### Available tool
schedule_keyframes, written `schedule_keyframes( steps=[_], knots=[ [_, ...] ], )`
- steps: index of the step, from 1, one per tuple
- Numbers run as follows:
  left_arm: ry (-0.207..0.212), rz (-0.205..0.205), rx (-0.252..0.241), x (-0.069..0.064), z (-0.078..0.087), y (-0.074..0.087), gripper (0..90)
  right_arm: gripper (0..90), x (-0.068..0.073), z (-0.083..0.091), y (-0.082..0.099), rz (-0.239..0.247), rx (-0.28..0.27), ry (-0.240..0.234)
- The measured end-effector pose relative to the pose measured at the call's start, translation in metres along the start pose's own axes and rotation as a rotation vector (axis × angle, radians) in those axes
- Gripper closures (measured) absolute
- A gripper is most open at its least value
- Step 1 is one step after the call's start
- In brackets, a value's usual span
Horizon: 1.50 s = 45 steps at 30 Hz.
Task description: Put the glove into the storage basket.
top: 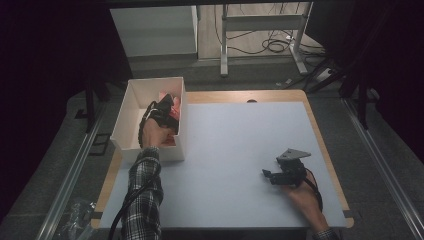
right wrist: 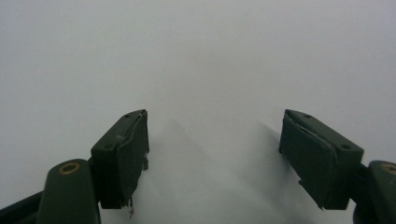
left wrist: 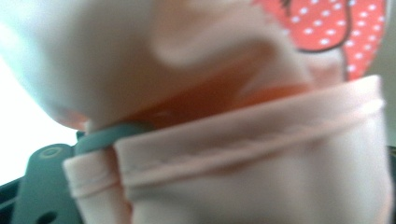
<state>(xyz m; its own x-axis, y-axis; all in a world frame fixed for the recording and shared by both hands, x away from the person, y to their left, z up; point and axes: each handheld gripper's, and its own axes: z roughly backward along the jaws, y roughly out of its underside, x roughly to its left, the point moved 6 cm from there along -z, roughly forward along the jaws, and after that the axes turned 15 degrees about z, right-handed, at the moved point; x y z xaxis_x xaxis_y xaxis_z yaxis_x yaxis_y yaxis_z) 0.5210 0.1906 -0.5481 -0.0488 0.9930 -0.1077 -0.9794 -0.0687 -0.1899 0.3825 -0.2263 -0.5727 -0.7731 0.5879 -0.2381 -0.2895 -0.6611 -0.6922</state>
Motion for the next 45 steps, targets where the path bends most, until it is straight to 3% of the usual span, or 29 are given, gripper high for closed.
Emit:
schedule_keyframes(
  steps=[4, 11, 19, 25, 36, 45],
  knots=[
    [0.022, 0.012, -0.011, 0.001, 0.004, 0.000, 8.7, 24.2, 0.000, 0.000, 0.000, 0.000, 0.000, 0.000],
    [0.037, 0.023, -0.047, 0.002, 0.018, 0.002, 3.8, 24.2, 0.000, 0.000, 0.000, 0.000, 0.000, 0.000],
    [0.033, 0.016, -0.106, 0.009, 0.035, 0.007, 3.0, 24.2, 0.000, 0.000, 0.000, 0.000, -0.001, 0.000],
    [0.077, 0.005, -0.177, 0.014, 0.048, 0.012, 3.2, 24.2, 0.000, 0.000, 0.000, 0.001, 0.000, 0.000],
    [0.105, -0.042, -0.270, 0.019, 0.067, 0.019, 2.9, 24.2, 0.000, 0.000, 0.000, 0.003, -0.001, 0.002],
    [0.185, -0.057, -0.338, 0.018, 0.083, 0.027, 2.1, 24.2, 0.000, 0.000, 0.000, 0.003, -0.001, 0.002]
  ],
)
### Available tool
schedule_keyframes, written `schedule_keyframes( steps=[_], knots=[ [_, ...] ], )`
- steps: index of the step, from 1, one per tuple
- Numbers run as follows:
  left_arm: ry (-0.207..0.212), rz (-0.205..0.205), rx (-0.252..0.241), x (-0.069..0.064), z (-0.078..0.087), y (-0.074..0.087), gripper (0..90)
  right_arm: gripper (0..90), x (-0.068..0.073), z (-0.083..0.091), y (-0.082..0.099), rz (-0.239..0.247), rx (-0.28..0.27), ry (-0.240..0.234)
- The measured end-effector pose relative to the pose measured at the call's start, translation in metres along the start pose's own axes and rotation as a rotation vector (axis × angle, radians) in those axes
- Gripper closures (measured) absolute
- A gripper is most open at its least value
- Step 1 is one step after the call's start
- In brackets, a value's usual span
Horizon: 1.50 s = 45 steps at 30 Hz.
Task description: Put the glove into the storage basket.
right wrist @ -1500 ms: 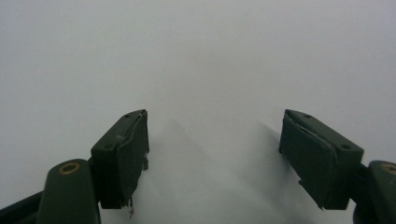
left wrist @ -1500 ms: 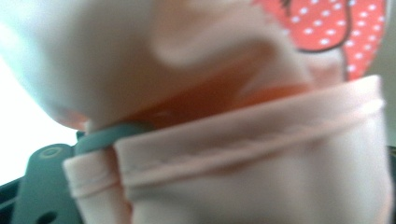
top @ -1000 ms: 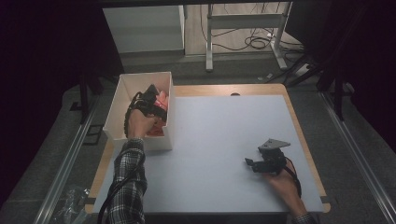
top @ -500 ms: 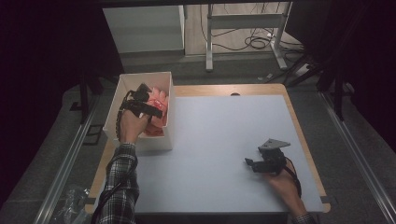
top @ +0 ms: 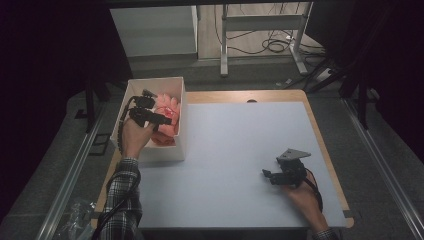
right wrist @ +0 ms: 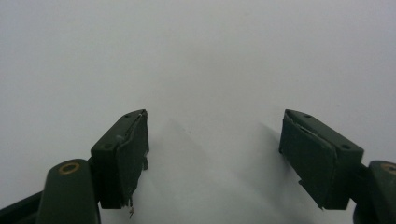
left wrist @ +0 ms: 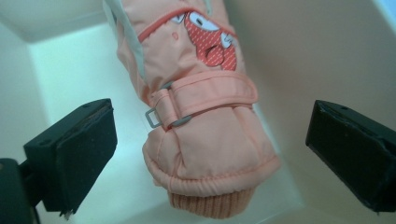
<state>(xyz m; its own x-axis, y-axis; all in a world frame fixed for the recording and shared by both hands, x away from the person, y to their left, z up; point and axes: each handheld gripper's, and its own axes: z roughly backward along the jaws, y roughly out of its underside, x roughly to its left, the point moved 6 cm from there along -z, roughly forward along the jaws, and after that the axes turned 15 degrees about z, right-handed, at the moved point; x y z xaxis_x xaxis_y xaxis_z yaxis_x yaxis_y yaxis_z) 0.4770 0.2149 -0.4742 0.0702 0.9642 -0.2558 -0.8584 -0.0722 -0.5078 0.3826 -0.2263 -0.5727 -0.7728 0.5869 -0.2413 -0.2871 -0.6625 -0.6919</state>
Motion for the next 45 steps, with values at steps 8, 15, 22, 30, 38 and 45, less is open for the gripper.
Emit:
schedule_keyframes(
  steps=[8, 15, 22, 30, 38, 45],
  knots=[
    [0.020, -0.059, -0.043, -0.005, 0.013, 0.005, 0.9, 24.1, 0.000, 0.000, 0.000, 0.000, 0.000, 0.001],
    [0.094, -0.065, -0.083, -0.010, 0.023, 0.012, 0.1, 24.1, 0.000, 0.000, 0.000, 0.000, -0.001, 0.001],
    [0.139, -0.092, -0.105, -0.018, 0.031, 0.020, 0.0, 24.1, 0.000, 0.000, 0.000, 0.001, 0.000, 0.000],
    [0.197, -0.123, -0.151, -0.030, 0.043, 0.028, 0.0, 24.0, 0.000, 0.000, 0.000, 0.000, 0.000, 0.001],
    [0.227, -0.148, -0.158, -0.043, 0.052, 0.038, 0.0, 24.0, 0.000, 0.000, 0.000, 0.000, -0.001, 0.000],
    [0.271, -0.179, -0.175, -0.061, 0.058, 0.047, 0.0, 24.0, 0.000, 0.000, 0.000, 0.001, -0.001, 0.000]
  ],
)
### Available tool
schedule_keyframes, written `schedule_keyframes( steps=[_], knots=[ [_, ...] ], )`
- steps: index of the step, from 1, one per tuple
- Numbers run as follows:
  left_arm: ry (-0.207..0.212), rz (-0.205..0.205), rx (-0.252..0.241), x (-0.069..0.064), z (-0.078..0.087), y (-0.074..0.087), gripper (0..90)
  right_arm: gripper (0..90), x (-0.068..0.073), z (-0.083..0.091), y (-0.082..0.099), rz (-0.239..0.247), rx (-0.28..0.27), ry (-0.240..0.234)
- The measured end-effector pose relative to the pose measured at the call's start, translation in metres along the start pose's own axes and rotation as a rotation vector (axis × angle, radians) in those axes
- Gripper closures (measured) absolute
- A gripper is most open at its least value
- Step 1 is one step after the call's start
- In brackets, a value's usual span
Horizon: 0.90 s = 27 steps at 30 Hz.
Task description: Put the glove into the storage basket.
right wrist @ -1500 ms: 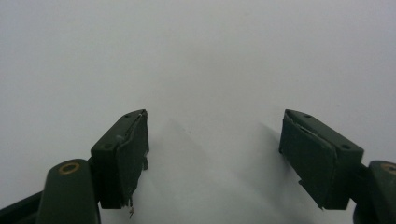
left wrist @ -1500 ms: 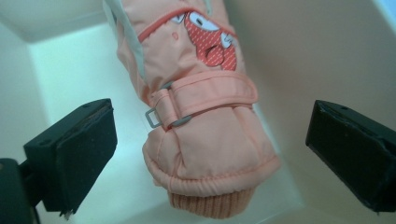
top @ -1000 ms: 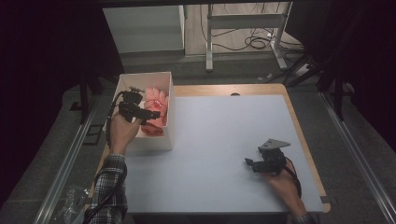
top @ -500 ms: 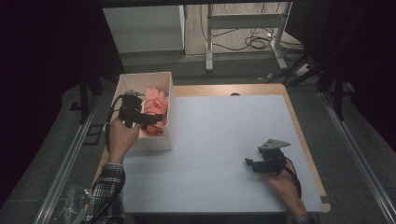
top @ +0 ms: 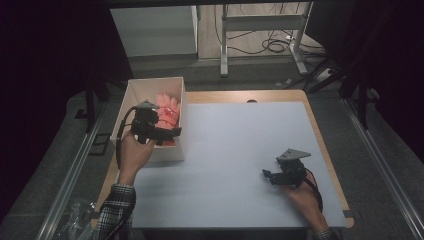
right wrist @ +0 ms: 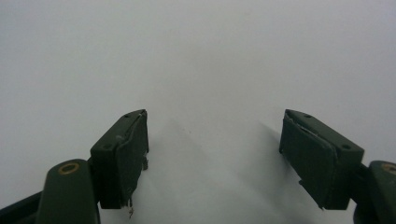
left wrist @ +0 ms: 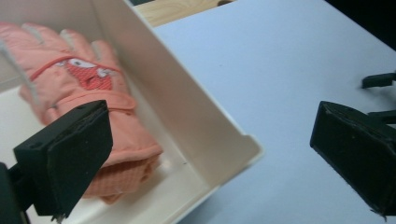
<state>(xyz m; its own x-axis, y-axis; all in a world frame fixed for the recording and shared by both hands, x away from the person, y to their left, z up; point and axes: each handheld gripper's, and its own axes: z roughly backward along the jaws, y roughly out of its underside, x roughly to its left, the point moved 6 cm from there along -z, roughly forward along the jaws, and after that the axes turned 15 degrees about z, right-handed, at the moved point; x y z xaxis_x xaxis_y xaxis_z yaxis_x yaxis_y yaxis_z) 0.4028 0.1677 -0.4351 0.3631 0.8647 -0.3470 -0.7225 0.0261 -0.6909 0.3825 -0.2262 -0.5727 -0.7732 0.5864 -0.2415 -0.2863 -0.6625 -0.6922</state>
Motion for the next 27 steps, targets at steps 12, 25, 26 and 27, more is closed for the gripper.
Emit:
schedule_keyframes(
  steps=[12, 25, 26, 27],
  knots=[
    [0.069, -0.095, 0.019, -0.043, -0.006, 0.010, 0.0, 24.0, 0.000, 0.000, 0.000, 0.001, 0.002, 0.000],
    [0.147, -0.152, 0.032, -0.079, -0.022, 0.024, 0.0, 23.9, 0.000, 0.000, 0.000, 0.001, 0.003, -0.001],
    [0.155, -0.157, 0.034, -0.082, -0.024, 0.026, 0.0, 23.9, 0.000, 0.000, 0.000, 0.000, 0.003, -0.001],
    [0.161, -0.163, 0.036, -0.085, -0.026, 0.028, 0.0, 23.9, 0.000, 0.000, 0.000, 0.000, 0.002, -0.001]
  ],
)
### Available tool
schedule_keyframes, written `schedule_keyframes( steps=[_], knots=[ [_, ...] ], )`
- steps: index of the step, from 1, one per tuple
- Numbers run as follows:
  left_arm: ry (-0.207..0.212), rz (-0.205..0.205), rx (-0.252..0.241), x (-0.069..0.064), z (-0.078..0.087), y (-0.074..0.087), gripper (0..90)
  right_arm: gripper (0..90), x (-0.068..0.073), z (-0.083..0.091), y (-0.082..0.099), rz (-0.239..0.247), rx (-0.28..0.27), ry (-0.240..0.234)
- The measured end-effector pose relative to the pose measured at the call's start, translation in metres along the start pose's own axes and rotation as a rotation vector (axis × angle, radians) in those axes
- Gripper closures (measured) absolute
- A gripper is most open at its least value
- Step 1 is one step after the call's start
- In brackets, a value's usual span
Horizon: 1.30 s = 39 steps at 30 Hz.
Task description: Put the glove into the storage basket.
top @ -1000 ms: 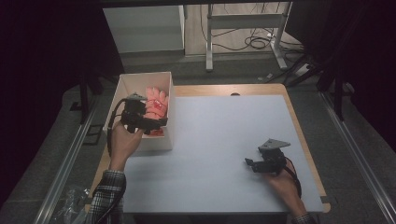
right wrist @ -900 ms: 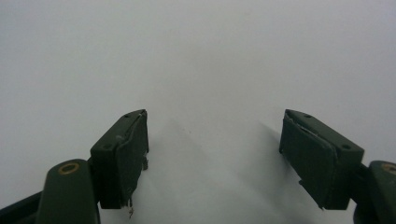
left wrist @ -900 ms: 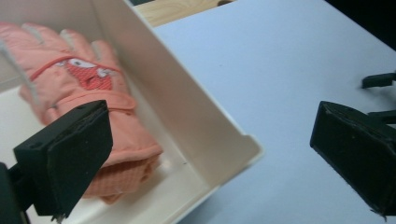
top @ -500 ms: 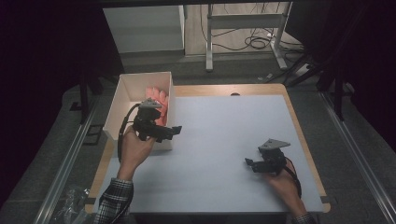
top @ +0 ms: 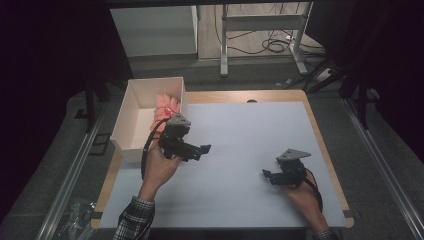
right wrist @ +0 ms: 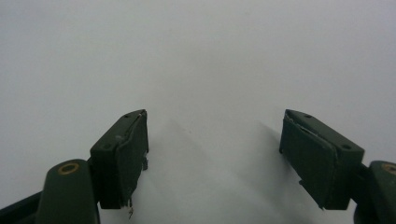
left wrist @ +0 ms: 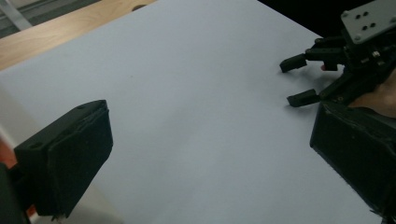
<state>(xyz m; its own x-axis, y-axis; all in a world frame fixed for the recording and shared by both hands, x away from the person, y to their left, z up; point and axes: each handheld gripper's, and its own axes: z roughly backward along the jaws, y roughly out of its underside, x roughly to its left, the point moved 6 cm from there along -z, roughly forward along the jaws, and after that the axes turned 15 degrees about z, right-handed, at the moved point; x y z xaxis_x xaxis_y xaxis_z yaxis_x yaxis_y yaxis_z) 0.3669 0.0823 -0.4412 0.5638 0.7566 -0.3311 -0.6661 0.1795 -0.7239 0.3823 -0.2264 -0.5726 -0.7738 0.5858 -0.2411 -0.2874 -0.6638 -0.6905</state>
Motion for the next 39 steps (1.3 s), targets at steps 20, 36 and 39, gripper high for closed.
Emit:
schedule_keyframes(
  steps=[20, 36, 39],
  knots=[
    [0.026, -0.063, 0.029, -0.032, -0.033, 0.032, 0.0, 23.7, 0.000, 0.000, 0.000, -0.003, 0.001, -0.001],
    [0.033, -0.046, 0.037, -0.025, -0.051, 0.070, 0.2, 23.7, 0.000, 0.000, 0.000, -0.003, 0.000, 0.000],
    [0.029, -0.047, 0.046, -0.023, -0.054, 0.079, 0.3, 23.7, 0.000, 0.000, 0.000, -0.002, 0.000, 0.000]
  ],
)
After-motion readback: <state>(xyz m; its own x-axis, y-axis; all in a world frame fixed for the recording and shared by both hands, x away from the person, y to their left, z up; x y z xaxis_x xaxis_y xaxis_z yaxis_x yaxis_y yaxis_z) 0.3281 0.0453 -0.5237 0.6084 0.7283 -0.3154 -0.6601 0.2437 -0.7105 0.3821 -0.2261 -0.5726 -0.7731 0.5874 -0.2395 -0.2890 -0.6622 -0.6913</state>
